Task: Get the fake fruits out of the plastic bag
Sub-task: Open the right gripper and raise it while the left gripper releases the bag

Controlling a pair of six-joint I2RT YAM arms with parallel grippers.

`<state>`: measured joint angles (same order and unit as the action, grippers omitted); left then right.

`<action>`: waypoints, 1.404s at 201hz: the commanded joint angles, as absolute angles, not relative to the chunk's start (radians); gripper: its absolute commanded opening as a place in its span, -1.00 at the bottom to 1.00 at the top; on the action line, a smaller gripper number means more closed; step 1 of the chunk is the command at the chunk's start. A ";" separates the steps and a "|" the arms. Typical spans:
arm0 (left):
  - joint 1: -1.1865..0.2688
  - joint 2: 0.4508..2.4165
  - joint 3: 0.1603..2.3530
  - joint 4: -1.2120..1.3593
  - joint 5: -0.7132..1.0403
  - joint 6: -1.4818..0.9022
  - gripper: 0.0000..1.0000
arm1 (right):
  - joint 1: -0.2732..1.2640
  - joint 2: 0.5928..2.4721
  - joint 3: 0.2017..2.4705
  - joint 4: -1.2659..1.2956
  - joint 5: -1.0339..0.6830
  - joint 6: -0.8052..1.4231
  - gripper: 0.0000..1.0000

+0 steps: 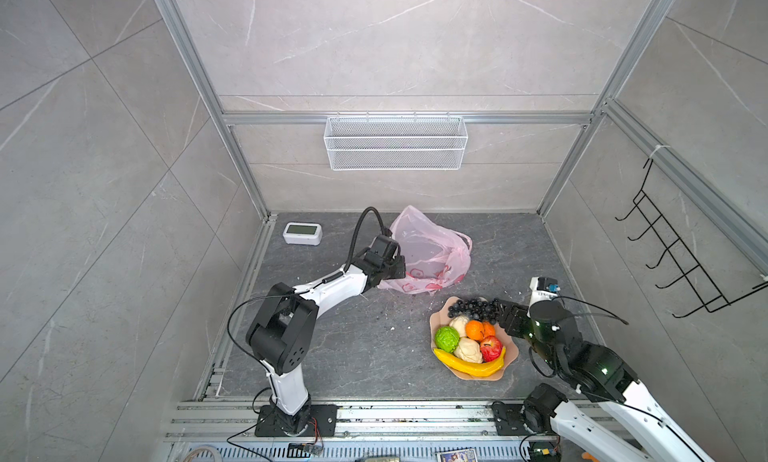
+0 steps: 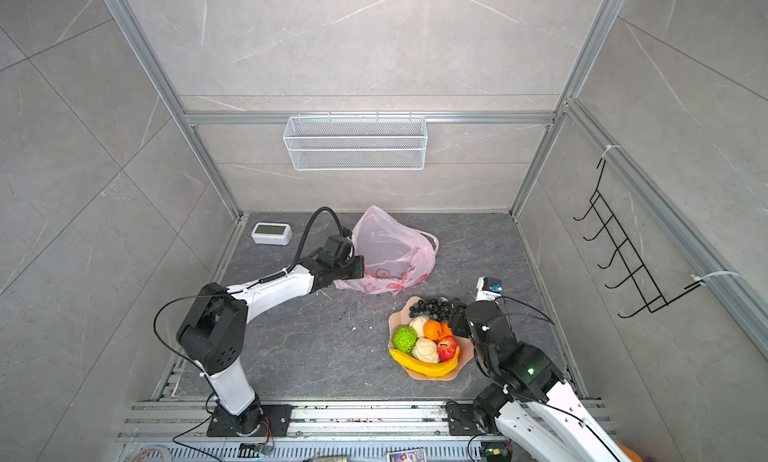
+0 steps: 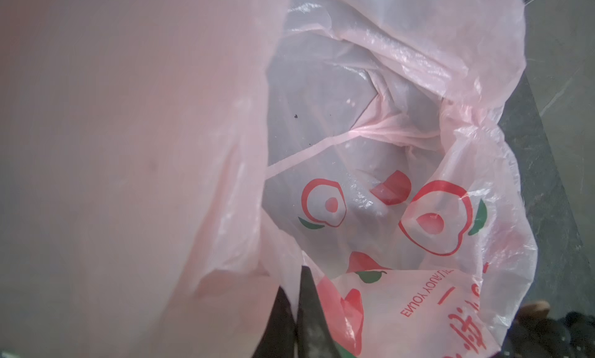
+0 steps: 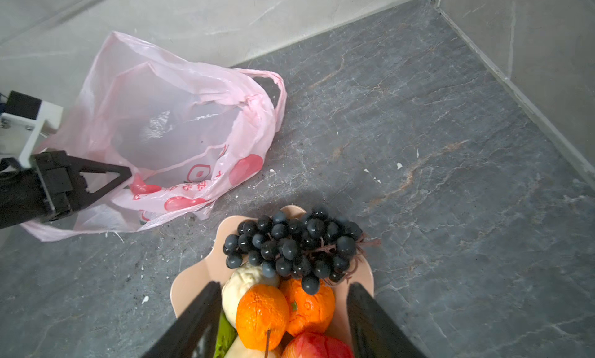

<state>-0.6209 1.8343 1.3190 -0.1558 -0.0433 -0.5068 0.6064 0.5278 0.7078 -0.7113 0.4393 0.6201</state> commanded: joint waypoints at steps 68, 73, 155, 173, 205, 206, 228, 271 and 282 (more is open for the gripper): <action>-0.557 2.180 1.860 -0.461 -0.028 -0.450 -0.66 | 0.602 0.302 0.417 -0.479 0.416 0.547 0.93; -0.557 2.202 1.904 -0.504 -0.024 -0.445 -0.49 | 0.602 0.297 0.407 -0.463 0.410 0.534 0.94; -0.585 2.066 1.974 -0.791 -0.130 -0.469 0.44 | 0.603 0.320 0.329 -0.320 0.316 0.457 1.00; -0.593 1.978 1.881 -0.730 -0.126 -0.468 0.47 | 0.602 0.321 0.316 -0.300 0.303 0.456 1.00; -0.594 1.878 1.704 -0.543 -0.103 -0.507 0.44 | 0.602 0.334 0.308 -0.290 0.302 0.459 1.00; -0.594 1.878 1.701 -0.541 -0.105 -0.509 0.44 | 0.602 0.334 0.307 -0.289 0.302 0.459 1.00; -0.605 1.931 1.730 -0.564 -0.190 -0.533 0.41 | 0.602 0.336 0.307 -0.290 0.304 0.458 1.00; -0.623 2.136 1.920 -0.647 -0.264 -0.541 0.42 | 0.603 0.335 0.305 -0.291 0.298 0.462 1.00; -0.625 2.155 1.950 -0.655 -0.253 -0.546 0.41 | 0.602 0.335 0.304 -0.290 0.295 0.461 1.00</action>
<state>-0.6147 2.0949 1.8694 -0.6079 -0.2192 -0.5228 0.6064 0.3328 0.3157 -0.3145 0.3065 0.4744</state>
